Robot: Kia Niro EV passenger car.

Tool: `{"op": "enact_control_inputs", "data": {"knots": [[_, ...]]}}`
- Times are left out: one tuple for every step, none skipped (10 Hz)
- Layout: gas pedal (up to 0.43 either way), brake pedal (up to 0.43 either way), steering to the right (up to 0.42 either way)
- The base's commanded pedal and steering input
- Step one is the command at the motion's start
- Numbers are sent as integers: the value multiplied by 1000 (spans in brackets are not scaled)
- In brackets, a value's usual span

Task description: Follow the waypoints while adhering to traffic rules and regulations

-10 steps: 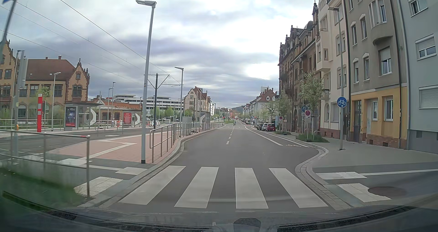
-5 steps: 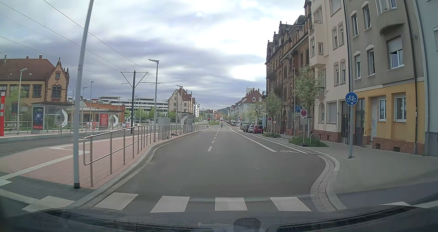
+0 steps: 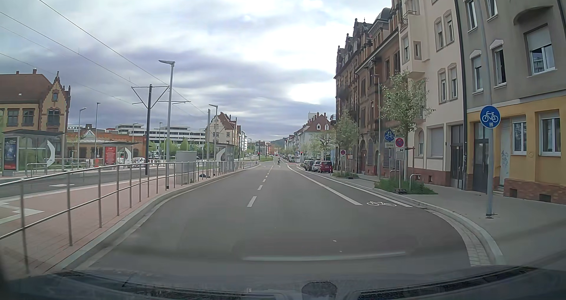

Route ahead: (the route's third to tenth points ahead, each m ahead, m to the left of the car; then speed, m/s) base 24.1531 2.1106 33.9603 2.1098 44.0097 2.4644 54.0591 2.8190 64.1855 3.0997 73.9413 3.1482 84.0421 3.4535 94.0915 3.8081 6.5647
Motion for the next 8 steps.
{"op": "enact_control_inputs", "data": {"knots": [[47, 0, 5], [47, 0, 2], [47, 0, 2], [47, 0, -1], [47, 0, -1], [47, 0, -2], [47, 0, -3], [47, 0, -3]]}}
